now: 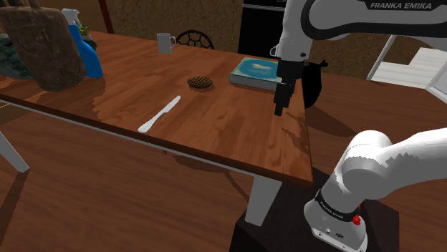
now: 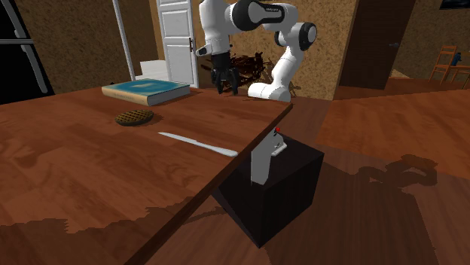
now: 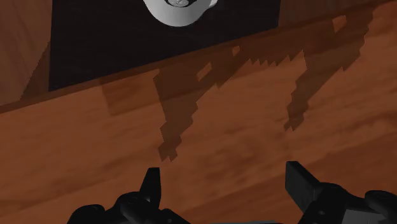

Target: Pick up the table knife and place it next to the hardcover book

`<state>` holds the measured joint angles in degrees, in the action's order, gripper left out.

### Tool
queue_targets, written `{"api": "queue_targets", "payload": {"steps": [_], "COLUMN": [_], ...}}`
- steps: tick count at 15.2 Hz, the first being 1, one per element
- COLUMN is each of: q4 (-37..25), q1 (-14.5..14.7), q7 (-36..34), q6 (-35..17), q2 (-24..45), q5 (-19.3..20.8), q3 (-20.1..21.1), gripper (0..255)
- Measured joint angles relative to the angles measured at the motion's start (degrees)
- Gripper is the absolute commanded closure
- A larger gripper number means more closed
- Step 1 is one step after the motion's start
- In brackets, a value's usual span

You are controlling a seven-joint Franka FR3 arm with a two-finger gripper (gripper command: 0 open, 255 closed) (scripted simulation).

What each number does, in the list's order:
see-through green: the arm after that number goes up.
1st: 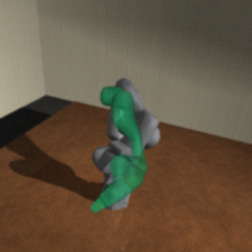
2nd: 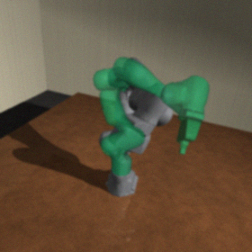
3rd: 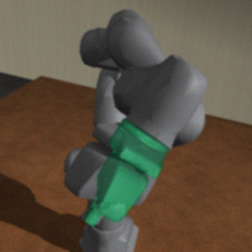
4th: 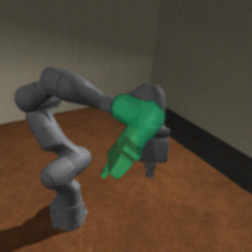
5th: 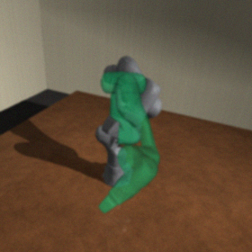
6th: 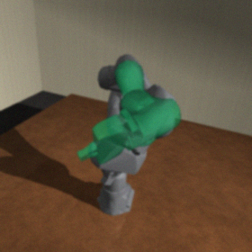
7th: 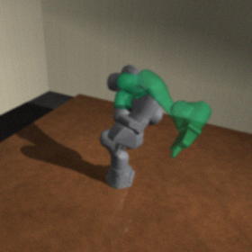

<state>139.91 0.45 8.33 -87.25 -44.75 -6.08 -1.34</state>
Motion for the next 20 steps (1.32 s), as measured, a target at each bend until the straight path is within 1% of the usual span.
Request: {"api": "queue_targets", "payload": {"steps": [1,3,6,9,13,17,20], "q4": [0.0,-0.23,-0.58,-2.48,-6.09,-11.34,-15.96], "q1": [0.0,-0.04,-0.6,-1.33,-2.93,-5.43,-7.57], "q7": [0.0,-3.93,-12.49,-21.82,-34.25,-46.68,-56.22], "q6": [0.0,-0.91,-3.2,-5.48,-9.69,-14.27,-16.87], "q2": [0.0,0.35,1.12,3.04,7.54,14.06,18.94], "q5": [0.0,-1.93,-5.5,-8.89,-12.12,-13.17,-12.41], "q3": [0.0,2.19,6.38,10.95,17.19,23.36,27.64], "gripper": [0,0,0,0,0,0,0]}}
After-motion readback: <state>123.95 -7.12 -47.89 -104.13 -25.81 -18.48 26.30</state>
